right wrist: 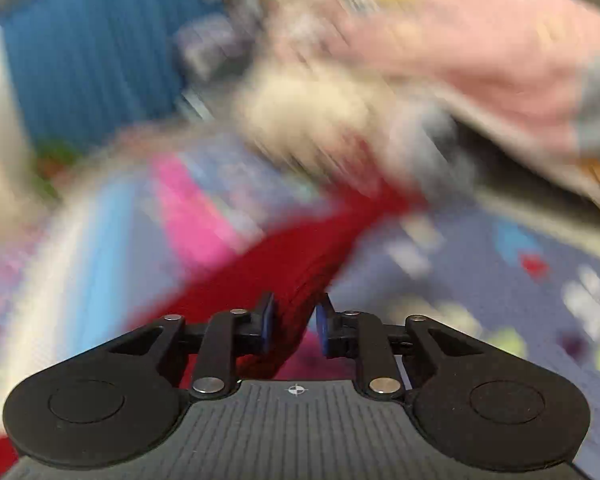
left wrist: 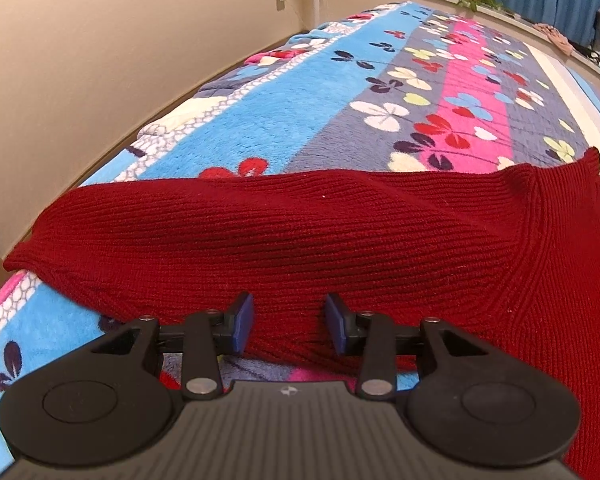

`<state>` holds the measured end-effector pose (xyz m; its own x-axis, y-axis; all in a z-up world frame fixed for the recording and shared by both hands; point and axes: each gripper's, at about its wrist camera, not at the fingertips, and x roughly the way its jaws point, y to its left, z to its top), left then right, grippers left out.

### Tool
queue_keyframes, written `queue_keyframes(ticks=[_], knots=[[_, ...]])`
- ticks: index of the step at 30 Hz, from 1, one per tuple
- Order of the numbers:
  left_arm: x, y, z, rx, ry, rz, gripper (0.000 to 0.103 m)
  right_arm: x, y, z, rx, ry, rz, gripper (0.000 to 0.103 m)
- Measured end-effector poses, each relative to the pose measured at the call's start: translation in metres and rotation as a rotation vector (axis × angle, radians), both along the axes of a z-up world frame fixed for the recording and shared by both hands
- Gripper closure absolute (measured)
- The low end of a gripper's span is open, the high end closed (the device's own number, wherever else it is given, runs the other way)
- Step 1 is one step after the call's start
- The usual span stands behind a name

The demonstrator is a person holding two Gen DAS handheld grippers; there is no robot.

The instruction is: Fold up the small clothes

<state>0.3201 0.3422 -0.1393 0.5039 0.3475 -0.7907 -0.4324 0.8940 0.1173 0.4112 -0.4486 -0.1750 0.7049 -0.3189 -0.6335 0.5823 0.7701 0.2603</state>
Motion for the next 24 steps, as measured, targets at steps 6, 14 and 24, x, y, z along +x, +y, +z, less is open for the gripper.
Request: queue_keyframes(ticks=[6, 14, 24], knots=[[-0.007, 0.002, 0.007, -0.053, -0.036, 0.007, 0.058, -0.045, -0.054, -0.049, -0.018, 0.218, -0.258, 0.076], [-0.037, -0.023, 0.042, -0.126, -0.198, -0.060, 0.058, -0.111, -0.001, 0.019, 0.000, 0.007, 0.065, 0.065], [-0.167, -0.062, 0.082, -0.345, -0.248, -0.312, 0.058, -0.191, 0.143, 0.096, -0.006, -0.067, 0.724, 0.040]])
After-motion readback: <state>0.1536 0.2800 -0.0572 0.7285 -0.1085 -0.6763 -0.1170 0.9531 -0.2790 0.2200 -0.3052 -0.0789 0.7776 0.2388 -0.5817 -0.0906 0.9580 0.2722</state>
